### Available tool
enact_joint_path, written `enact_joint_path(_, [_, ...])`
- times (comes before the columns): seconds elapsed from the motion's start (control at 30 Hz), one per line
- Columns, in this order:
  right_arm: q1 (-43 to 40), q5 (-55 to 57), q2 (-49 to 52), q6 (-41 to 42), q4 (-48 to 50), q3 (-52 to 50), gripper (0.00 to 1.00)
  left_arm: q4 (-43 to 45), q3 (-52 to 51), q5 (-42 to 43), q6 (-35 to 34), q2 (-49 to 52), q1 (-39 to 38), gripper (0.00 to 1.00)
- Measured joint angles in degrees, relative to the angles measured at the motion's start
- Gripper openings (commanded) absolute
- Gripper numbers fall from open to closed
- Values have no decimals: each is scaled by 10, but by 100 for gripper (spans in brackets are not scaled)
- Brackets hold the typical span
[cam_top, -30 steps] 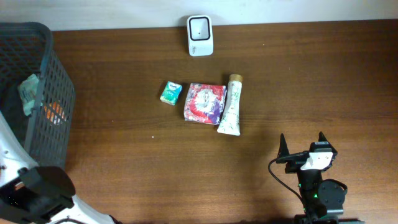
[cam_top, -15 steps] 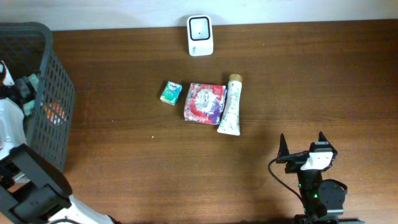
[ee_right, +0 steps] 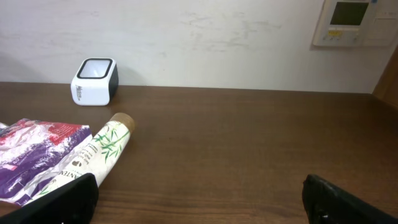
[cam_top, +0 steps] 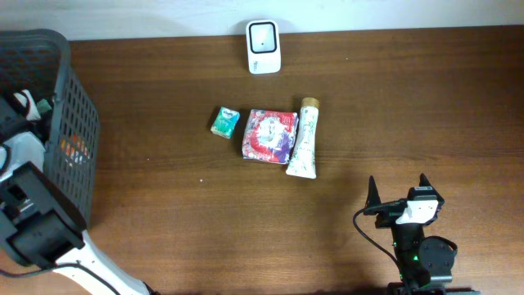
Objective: Scan the item barcode
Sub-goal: 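Grasp the green toilet-tissue pack in the basket with the left gripper, then place the green toilet-tissue pack beside the small green pack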
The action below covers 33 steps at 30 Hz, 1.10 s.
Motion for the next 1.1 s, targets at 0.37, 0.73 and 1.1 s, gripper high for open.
enact_joint_path(0.37, [0,0,0,0,0,0,99,8,1,-4,2,17,0,0])
enact_joint_path(0.73, [0,0,0,0,0,0,99,-117,-9,-25,-75,-324,0,0])
enact_joint_path(1.1, [0,0,0,0,0,0,99,-115,-9,317,-207,-416,-218,0])
